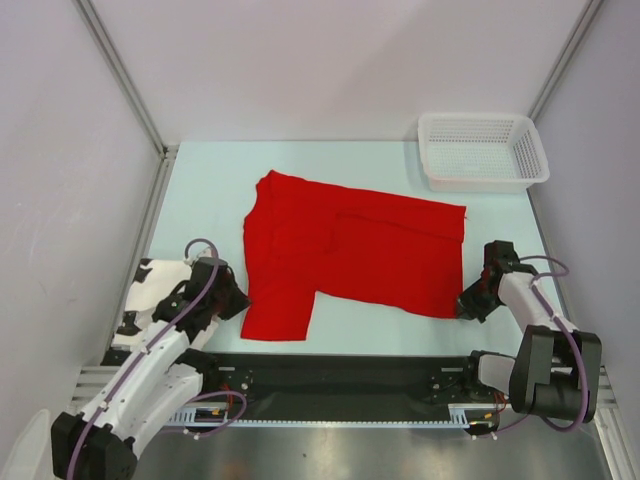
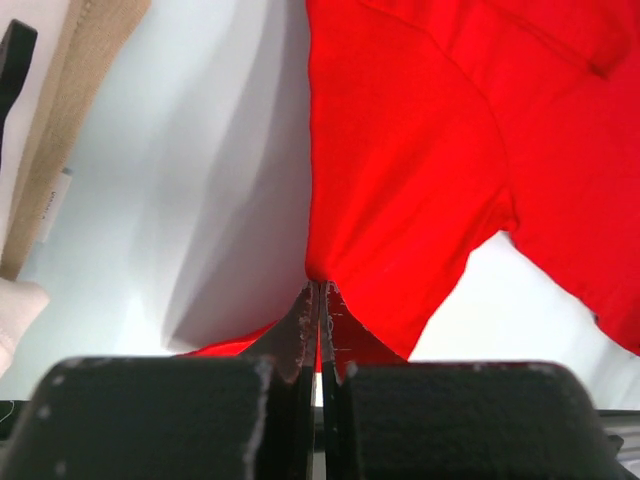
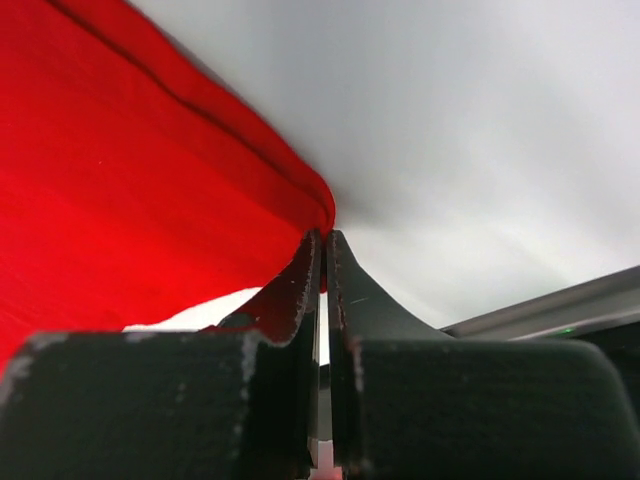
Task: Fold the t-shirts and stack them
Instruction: Fold the tshirt
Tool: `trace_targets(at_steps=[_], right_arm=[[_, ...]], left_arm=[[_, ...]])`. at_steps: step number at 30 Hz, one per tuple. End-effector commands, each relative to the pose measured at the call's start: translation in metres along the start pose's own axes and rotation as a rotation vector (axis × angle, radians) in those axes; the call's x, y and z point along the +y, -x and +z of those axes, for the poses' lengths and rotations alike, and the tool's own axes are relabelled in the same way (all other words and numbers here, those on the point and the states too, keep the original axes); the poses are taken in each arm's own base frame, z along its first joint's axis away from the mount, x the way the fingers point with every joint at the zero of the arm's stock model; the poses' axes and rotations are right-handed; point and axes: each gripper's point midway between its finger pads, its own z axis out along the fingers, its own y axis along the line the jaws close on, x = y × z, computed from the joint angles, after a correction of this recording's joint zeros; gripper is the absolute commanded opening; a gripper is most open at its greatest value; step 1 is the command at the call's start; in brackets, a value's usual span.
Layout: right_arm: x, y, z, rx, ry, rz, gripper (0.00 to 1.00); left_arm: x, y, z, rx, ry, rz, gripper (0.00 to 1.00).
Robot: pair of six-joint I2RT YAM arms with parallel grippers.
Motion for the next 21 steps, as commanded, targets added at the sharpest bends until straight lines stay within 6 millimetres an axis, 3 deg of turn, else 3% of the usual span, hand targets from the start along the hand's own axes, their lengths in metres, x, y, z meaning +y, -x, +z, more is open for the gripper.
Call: trace_targets(at_steps=[1, 9, 14, 18, 19, 21], right_arm=[[0.001, 0.004, -0.014, -0.03, 0.0, -0.015, 0.0], [0.016, 0.015, -0.021, -0.051, 0.036, -0.088, 0.0], [0.045, 0.045, -0.041, -0.115, 0.086, -0.162, 0.0], [0.06, 0.065, -0.043, -0.13, 0.076, -0.197, 0.0], [0.064, 0.069, -0.042, -0.13, 0.081, -0.2, 0.0], [0.074, 0.077, -0.043, -0.124, 0.103, -0.21, 0.0]], left_arm=[[-0.006, 0.0, -0.01, 0.0, -0.029, -0.022, 0.0], [-0.021, 0.013, -0.022, -0.041, -0.083, 0.018, 0.0], [-0.052, 0.049, -0.019, -0.079, -0.082, 0.114, 0.0], [-0.083, 0.085, -0.012, -0.101, -0.066, 0.211, 0.0], [-0.098, 0.101, -0.018, -0.136, -0.079, 0.215, 0.0], [-0.107, 0.114, -0.007, -0.125, -0.071, 0.231, 0.0]])
